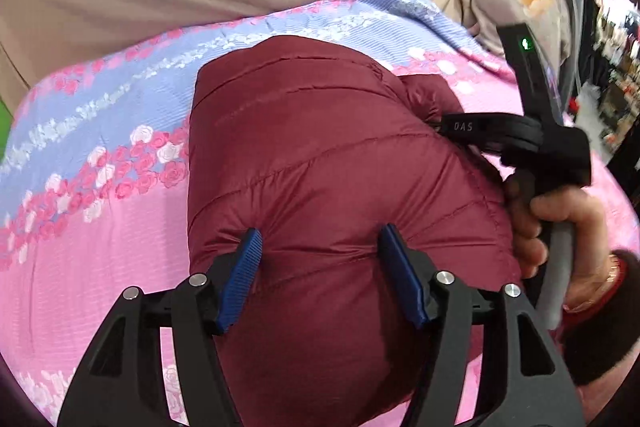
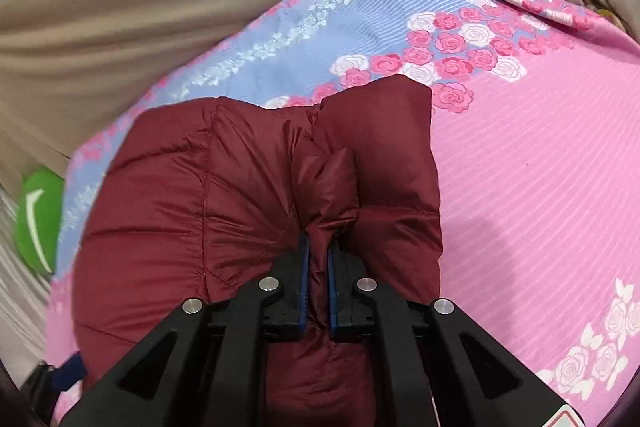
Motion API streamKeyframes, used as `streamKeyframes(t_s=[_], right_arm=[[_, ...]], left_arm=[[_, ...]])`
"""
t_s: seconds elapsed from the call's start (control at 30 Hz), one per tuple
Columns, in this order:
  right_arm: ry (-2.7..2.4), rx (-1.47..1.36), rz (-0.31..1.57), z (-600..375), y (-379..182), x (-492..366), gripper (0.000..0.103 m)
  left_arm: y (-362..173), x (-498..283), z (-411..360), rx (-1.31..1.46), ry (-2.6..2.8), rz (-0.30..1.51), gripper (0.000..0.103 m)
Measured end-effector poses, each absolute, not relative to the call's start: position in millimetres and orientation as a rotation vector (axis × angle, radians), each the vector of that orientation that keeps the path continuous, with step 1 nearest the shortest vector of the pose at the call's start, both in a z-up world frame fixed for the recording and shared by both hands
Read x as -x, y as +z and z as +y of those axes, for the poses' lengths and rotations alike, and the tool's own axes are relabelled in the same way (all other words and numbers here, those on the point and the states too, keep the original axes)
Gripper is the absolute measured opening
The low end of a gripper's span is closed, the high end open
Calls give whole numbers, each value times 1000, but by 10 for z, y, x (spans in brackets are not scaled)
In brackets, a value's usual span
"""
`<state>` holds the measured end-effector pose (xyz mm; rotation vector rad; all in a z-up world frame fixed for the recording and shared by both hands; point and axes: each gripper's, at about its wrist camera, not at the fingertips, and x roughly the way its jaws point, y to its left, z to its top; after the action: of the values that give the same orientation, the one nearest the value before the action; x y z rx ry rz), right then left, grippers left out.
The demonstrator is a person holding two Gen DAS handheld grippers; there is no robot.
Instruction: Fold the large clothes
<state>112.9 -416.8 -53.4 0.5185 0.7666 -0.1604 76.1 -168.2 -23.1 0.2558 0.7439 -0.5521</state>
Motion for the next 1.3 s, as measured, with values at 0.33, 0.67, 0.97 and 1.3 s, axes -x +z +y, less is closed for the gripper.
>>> streamKeyframes(t_s=[0.33, 0.67, 0.97, 1.3], right_arm=[[-73, -311, 627, -3602, 181, -82, 13], [-89, -266, 773, -3289, -365, 176, 9], [-34, -239, 835, -3152, -578, 401, 8], [21, -248, 787, -3033, -306, 517, 10]], left_arm=[[-339, -804, -1666, -244, -526, 763, 61], [-355, -714, -1700, -275, -477, 749, 61], [-323, -465, -1602, -284, -466, 733, 61], [-306, -274, -1453, -266, -464, 745, 61]])
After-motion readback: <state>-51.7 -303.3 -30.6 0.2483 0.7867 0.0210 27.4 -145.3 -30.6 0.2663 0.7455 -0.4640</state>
